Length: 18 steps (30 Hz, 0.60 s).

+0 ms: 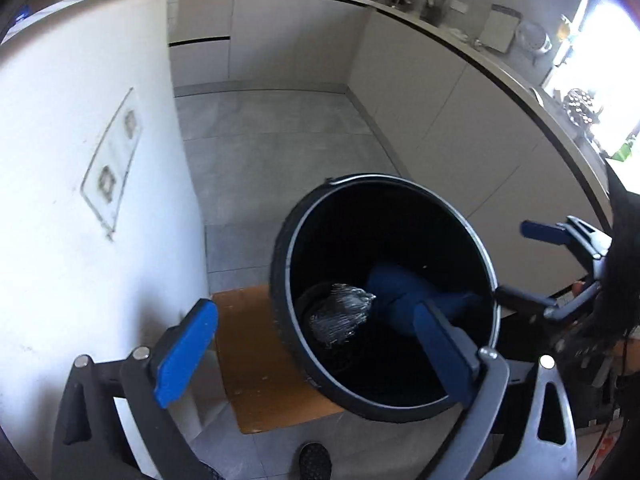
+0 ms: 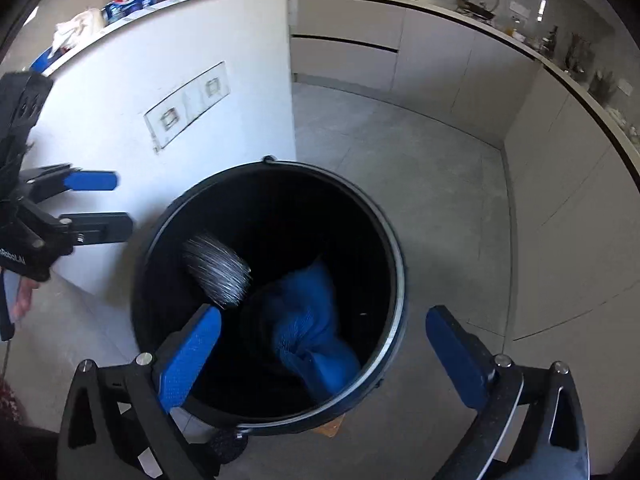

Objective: Collect trash
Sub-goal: 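Move both tools back from the bin toward the island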

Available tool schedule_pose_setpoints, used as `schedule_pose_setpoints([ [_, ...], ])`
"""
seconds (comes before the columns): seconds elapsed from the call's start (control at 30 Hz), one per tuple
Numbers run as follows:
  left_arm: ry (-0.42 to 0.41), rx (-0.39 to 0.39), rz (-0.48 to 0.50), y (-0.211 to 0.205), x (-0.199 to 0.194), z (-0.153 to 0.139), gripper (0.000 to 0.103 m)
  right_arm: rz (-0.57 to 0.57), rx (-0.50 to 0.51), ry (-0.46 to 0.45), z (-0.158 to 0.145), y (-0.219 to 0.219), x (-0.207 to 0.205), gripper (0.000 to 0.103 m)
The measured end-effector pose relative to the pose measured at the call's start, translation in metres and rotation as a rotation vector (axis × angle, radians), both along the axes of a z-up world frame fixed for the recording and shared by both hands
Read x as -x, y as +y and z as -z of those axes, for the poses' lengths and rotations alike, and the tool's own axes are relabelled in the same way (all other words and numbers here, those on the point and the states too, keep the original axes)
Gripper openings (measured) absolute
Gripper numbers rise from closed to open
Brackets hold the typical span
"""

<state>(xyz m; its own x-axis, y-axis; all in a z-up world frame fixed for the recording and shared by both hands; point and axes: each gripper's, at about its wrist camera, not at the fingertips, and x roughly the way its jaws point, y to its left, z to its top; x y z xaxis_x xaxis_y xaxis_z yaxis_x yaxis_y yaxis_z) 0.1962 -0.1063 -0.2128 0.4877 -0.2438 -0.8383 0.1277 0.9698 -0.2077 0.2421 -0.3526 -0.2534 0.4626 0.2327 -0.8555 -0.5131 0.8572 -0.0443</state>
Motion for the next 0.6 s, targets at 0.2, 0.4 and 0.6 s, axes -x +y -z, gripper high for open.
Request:
schedule_pose_setpoints([
  [0.2, -0.011, -0.056, -0.035, 0.002, 0.016, -0.011, 0.099, 0.046, -0.019, -0.035, -0.013, 0.003, 0.001, 0.103],
  [0.4, -0.077, -0.072, -0.082, 0.0, 0.04, -0.052, 0.1, 0.151, -0.036, -0.079, -0.057, 0.018, 0.017, 0.103],
  [0.6, -0.129, -0.069, -0.088, 0.006, 0.061, -0.097, 0.101, 0.247, -0.112, -0.099, -0.1, 0.023, 0.034, 0.103],
])
